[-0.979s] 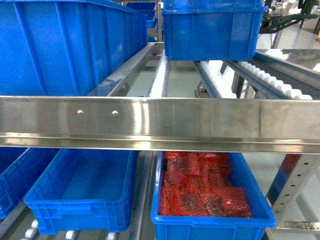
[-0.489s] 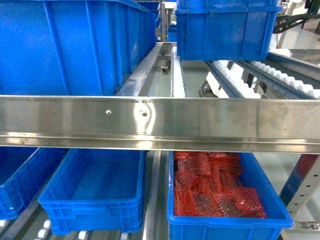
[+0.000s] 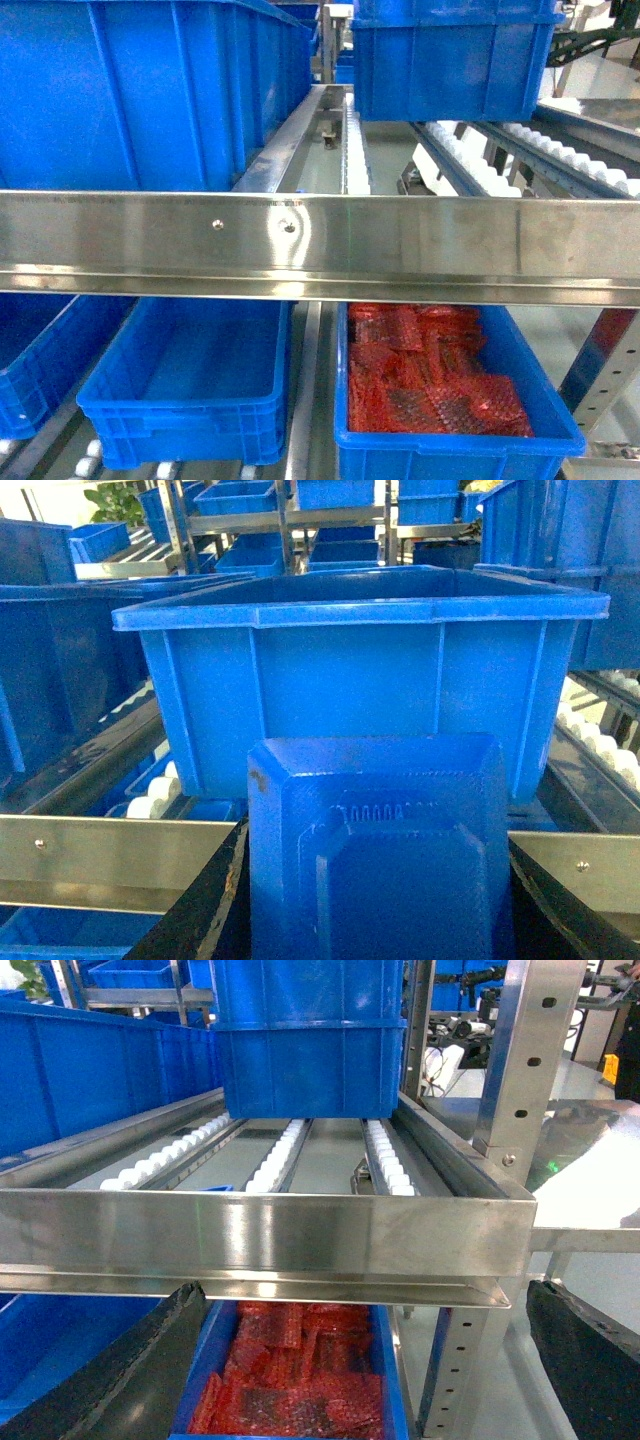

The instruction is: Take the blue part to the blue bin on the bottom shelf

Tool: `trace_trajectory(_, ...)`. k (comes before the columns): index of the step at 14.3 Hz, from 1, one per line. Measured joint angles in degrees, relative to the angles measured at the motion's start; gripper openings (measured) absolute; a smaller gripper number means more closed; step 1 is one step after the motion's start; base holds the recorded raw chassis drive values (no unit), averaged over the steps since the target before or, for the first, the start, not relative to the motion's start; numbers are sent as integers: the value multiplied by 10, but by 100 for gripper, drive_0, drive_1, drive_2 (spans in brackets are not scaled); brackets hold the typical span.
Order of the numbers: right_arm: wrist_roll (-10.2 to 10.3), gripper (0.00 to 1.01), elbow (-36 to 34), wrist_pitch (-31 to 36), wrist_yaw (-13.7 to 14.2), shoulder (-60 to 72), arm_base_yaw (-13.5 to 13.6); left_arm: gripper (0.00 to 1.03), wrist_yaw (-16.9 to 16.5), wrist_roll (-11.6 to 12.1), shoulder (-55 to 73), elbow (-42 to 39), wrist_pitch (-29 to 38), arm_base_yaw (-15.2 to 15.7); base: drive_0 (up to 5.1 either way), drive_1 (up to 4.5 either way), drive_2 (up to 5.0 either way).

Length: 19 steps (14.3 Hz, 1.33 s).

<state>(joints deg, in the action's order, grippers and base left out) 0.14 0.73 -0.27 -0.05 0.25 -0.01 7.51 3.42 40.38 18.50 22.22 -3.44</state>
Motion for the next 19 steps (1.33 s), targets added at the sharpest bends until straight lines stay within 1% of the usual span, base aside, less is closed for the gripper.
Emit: trace_trajectory(19,0,98,0,1,1,0,0,44,0,0,0,0,0,0,0,0,0)
